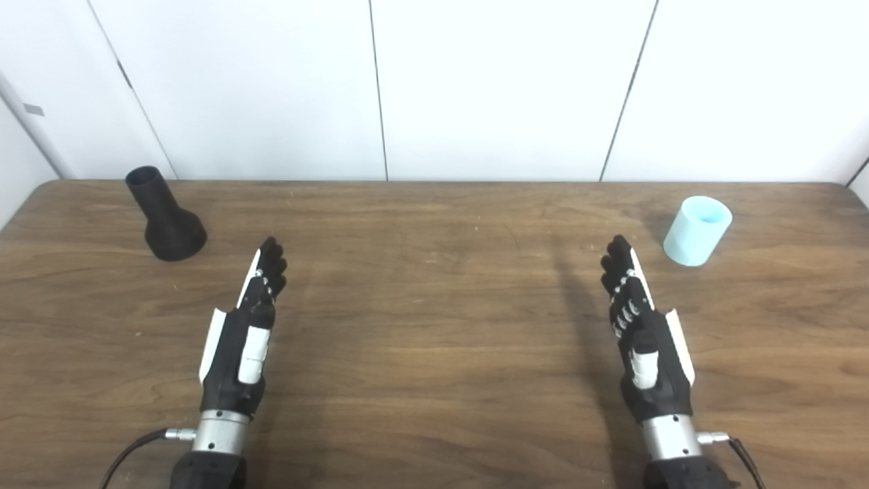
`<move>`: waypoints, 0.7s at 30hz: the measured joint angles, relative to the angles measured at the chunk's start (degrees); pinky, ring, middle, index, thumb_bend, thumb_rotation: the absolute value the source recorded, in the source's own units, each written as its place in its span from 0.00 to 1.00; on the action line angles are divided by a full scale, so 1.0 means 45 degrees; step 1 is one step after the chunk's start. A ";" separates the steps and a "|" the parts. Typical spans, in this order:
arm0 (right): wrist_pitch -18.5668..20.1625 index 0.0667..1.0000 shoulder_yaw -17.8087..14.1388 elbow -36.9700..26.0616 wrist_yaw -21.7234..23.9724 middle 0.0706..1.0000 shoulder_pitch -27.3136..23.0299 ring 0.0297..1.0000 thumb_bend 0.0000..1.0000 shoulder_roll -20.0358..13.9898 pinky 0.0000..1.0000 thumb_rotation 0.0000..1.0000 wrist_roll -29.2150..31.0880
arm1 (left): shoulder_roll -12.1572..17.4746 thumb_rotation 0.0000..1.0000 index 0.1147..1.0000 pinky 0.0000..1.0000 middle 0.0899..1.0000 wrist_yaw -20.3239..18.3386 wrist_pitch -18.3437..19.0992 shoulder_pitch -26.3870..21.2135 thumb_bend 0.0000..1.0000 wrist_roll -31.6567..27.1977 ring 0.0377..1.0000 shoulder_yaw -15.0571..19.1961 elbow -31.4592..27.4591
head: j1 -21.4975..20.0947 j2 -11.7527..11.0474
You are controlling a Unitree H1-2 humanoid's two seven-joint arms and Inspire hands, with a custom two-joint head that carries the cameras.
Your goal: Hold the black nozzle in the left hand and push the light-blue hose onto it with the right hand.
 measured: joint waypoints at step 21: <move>-0.1387 1.00 -0.0318 0.1108 0.0577 1.00 -0.0380 1.00 0.82 -0.0633 1.00 1.00 0.1090 | -0.0434 1.00 1.00 1.00 1.00 0.0464 -0.1044 -0.0181 0.94 0.0364 1.00 -0.0351 0.0649 | 0.2109 -0.2031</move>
